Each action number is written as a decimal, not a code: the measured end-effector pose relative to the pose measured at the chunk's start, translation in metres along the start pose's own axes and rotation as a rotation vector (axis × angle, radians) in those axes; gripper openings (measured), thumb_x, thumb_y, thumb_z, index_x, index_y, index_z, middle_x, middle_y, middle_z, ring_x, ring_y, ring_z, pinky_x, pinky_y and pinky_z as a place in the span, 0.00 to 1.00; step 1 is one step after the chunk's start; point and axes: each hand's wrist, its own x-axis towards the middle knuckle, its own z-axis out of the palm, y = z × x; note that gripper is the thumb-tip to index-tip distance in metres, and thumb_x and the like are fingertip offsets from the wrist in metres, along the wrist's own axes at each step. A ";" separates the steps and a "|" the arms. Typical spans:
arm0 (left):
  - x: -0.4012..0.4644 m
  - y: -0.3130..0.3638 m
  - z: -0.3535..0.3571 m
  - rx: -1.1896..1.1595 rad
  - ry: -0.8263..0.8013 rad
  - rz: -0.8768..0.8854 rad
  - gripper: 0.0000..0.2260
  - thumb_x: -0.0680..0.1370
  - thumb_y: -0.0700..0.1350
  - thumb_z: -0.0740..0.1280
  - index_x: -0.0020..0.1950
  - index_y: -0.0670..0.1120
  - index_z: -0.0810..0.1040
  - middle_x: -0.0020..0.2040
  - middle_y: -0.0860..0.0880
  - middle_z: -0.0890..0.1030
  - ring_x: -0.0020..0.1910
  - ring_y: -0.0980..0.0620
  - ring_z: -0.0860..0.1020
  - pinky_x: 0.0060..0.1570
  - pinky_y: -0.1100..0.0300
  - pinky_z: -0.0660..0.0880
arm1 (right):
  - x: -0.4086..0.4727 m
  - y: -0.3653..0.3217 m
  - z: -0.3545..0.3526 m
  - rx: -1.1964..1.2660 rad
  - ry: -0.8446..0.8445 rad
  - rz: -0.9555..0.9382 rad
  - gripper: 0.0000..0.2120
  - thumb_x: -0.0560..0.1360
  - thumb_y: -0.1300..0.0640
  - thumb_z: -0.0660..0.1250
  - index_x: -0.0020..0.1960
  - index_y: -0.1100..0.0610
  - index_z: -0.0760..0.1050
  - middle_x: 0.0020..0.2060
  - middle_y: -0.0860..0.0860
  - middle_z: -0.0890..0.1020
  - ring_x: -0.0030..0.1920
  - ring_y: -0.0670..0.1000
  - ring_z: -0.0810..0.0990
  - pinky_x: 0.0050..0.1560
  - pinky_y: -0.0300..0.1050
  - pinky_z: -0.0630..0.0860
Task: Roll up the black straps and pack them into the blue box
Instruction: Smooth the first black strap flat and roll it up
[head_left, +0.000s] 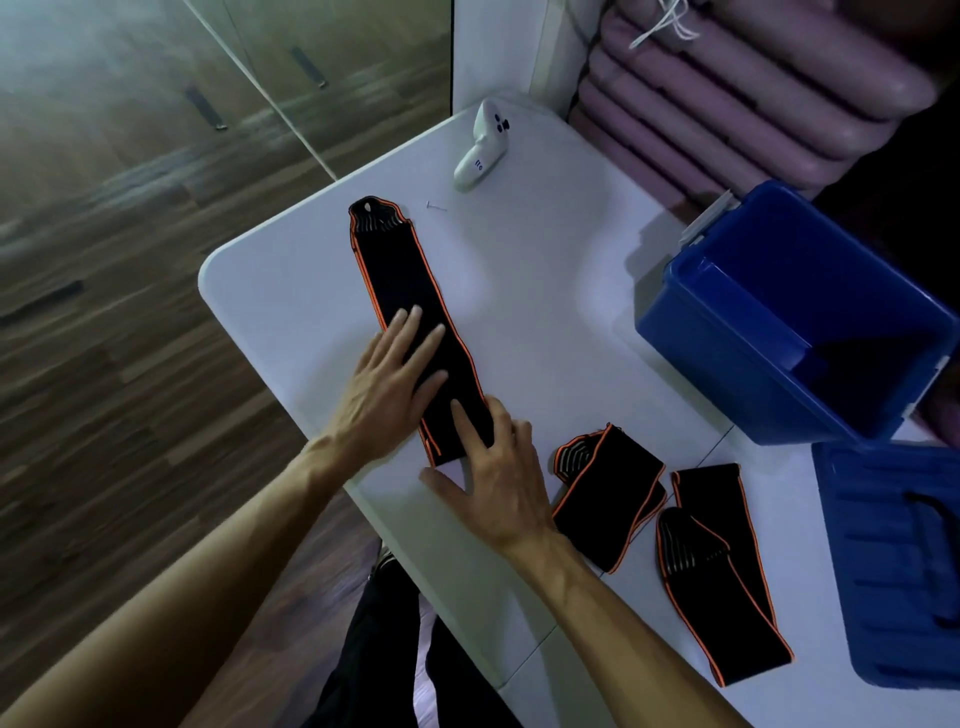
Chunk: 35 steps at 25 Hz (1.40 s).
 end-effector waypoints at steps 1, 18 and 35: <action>-0.010 0.000 0.006 0.009 -0.037 -0.013 0.26 0.82 0.59 0.48 0.78 0.51 0.55 0.80 0.46 0.51 0.79 0.48 0.47 0.76 0.48 0.52 | 0.001 0.004 -0.002 0.022 -0.025 -0.021 0.33 0.77 0.35 0.57 0.76 0.51 0.62 0.72 0.58 0.64 0.58 0.59 0.67 0.56 0.53 0.74; -0.097 0.033 0.000 0.003 0.029 0.035 0.23 0.79 0.54 0.60 0.70 0.43 0.71 0.66 0.41 0.73 0.61 0.42 0.74 0.56 0.46 0.77 | 0.012 0.019 -0.011 0.109 -0.053 -0.172 0.26 0.77 0.46 0.66 0.72 0.55 0.69 0.50 0.54 0.68 0.47 0.53 0.73 0.43 0.54 0.81; -0.088 0.045 -0.004 0.094 0.096 0.081 0.14 0.80 0.47 0.62 0.61 0.42 0.78 0.58 0.44 0.81 0.58 0.45 0.80 0.52 0.51 0.79 | 0.021 0.046 -0.015 -0.072 0.061 -0.502 0.18 0.77 0.57 0.67 0.66 0.56 0.76 0.59 0.56 0.78 0.56 0.59 0.75 0.46 0.54 0.78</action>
